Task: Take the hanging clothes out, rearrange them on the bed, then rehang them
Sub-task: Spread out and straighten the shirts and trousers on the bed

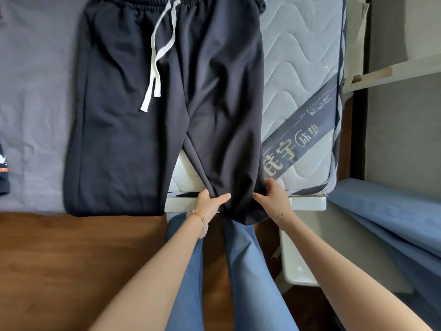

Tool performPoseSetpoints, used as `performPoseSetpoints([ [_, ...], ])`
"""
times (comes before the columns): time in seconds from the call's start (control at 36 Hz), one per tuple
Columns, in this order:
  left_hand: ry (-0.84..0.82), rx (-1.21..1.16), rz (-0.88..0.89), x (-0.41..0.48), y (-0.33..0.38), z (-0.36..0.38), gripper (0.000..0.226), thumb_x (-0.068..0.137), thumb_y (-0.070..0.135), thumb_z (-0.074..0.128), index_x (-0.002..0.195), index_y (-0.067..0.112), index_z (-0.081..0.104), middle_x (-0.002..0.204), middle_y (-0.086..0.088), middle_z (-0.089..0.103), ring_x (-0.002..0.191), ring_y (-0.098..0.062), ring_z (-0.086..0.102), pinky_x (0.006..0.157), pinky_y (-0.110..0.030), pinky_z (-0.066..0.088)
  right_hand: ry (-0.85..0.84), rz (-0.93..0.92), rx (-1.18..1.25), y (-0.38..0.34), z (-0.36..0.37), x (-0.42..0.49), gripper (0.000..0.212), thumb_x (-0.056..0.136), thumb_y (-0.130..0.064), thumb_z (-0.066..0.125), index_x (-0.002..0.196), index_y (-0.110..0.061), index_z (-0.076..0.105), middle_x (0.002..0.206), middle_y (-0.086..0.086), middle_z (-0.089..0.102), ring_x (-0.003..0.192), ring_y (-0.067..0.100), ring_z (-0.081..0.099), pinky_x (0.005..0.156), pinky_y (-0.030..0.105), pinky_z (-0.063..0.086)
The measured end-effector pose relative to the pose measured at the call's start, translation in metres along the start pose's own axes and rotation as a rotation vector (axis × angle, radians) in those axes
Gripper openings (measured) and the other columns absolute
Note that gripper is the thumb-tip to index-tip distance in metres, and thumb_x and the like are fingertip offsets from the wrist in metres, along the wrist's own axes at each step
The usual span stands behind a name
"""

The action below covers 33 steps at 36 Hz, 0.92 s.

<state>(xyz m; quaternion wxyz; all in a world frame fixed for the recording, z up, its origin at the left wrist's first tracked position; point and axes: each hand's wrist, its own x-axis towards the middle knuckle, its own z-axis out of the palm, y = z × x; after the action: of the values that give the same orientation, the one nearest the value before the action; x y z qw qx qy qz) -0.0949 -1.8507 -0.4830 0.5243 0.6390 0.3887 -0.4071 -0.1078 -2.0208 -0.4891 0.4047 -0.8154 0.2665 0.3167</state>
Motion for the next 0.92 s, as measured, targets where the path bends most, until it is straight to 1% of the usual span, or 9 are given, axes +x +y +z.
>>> performPoseSetpoints([
  [0.11, 0.063, 0.18, -0.006, -0.001, -0.005, 0.005, 0.059, 0.079, 0.024, 0.073, 0.125, -0.002, 0.048, 0.121, -0.011, 0.058, 0.112, -0.028, 0.056, 0.093, -0.032, 0.045, -0.078, 0.024, 0.036, 0.002, 0.005, -0.003, 0.021, 0.086, -0.02, 0.06, 0.101, -0.006, 0.061, 0.09, 0.005, 0.064, 0.083, 0.02, 0.057, 0.062, 0.026, 0.039],
  [0.28, 0.367, 0.165, 0.105, -0.018, -0.003, -0.011, 0.028, 0.085, 0.016, 0.059, 0.109, 0.003, 0.055, 0.11, -0.008, 0.062, 0.102, -0.026, 0.058, 0.083, -0.028, 0.041, 0.087, 0.023, 0.243, 0.021, -0.021, -0.014, 0.02, 0.089, -0.018, 0.059, 0.085, 0.001, 0.06, 0.078, 0.007, 0.061, 0.073, 0.014, 0.051, 0.063, 0.029, 0.039],
  [0.39, 0.459, 0.279, 0.226, -0.021, -0.007, -0.029, 0.016, 0.084, 0.012, 0.06, 0.078, 0.01, 0.044, 0.069, 0.004, 0.048, 0.078, -0.022, 0.048, 0.061, -0.028, 0.037, 0.167, -0.005, 0.342, 0.037, -0.042, -0.024, 0.031, 0.09, -0.02, 0.058, 0.069, -0.006, 0.041, 0.066, 0.005, 0.034, 0.061, 0.009, 0.03, 0.052, 0.022, 0.028],
  [0.44, 0.452, 0.335, 0.289, -0.021, -0.008, -0.033, 0.019, 0.083, 0.011, 0.06, 0.077, 0.009, 0.043, 0.064, 0.004, 0.043, 0.071, -0.023, 0.046, 0.056, -0.029, 0.035, 0.159, -0.013, 0.351, 0.042, -0.044, -0.027, 0.033, 0.089, -0.021, 0.059, 0.069, -0.004, 0.04, 0.068, 0.006, 0.031, 0.065, 0.013, 0.029, 0.055, 0.024, 0.027],
  [0.56, 0.399, 0.268, 0.267, -0.014, -0.01, -0.037, 0.016, 0.086, 0.014, 0.063, 0.096, 0.01, 0.051, 0.079, 0.001, 0.051, 0.08, -0.02, 0.048, 0.073, -0.026, 0.04, 0.154, 0.056, 0.384, 0.049, -0.042, -0.027, 0.036, 0.079, -0.038, 0.062, 0.067, -0.013, 0.04, 0.065, 0.003, 0.032, 0.066, 0.018, 0.032, 0.063, 0.035, 0.038],
  [0.69, 0.15, 0.032, -0.004, -0.005, -0.023, -0.042, 0.026, 0.093, 0.022, 0.057, 0.069, 0.012, 0.049, 0.063, -0.005, 0.039, 0.055, -0.015, 0.035, 0.042, -0.017, 0.032, 0.119, 0.139, 0.314, 0.059, -0.039, -0.017, 0.034, 0.084, -0.034, 0.06, 0.078, -0.001, 0.055, 0.073, 0.005, 0.051, 0.072, 0.018, 0.046, 0.068, 0.035, 0.041],
  [0.75, 0.086, -0.027, -0.062, -0.008, -0.026, -0.038, 0.019, 0.092, 0.028, 0.057, 0.078, 0.016, 0.056, 0.074, -0.005, 0.052, 0.065, -0.016, 0.047, 0.053, -0.02, 0.034, 0.03, 0.136, 0.275, 0.054, -0.04, -0.02, 0.016, 0.086, -0.025, 0.062, 0.079, -0.011, 0.062, 0.08, 0.005, 0.061, 0.076, 0.016, 0.055, 0.074, 0.035, 0.049],
  [0.81, -0.015, -0.124, -0.046, -0.014, -0.028, -0.033, 0.015, 0.089, 0.029, 0.06, 0.098, 0.017, 0.063, 0.093, -0.001, 0.065, 0.084, -0.015, 0.059, 0.068, -0.023, 0.044, -0.082, 0.102, 0.26, 0.045, -0.044, -0.027, 0.003, 0.086, -0.017, 0.065, 0.082, -0.016, 0.064, 0.078, 0.0, 0.066, 0.069, 0.005, 0.063, 0.068, 0.019, 0.052],
  [0.92, -0.095, -0.14, 0.084, -0.03, -0.034, -0.031, 0.031, 0.077, 0.024, 0.075, 0.105, 0.017, 0.064, 0.105, 0.001, 0.071, 0.102, -0.016, 0.065, 0.094, -0.032, 0.049, -0.242, 0.0, 0.315, 0.032, -0.061, -0.044, 0.005, 0.083, -0.012, 0.068, 0.084, -0.017, 0.068, 0.063, -0.015, 0.068, 0.056, -0.008, 0.061, 0.055, 0.005, 0.044],
])
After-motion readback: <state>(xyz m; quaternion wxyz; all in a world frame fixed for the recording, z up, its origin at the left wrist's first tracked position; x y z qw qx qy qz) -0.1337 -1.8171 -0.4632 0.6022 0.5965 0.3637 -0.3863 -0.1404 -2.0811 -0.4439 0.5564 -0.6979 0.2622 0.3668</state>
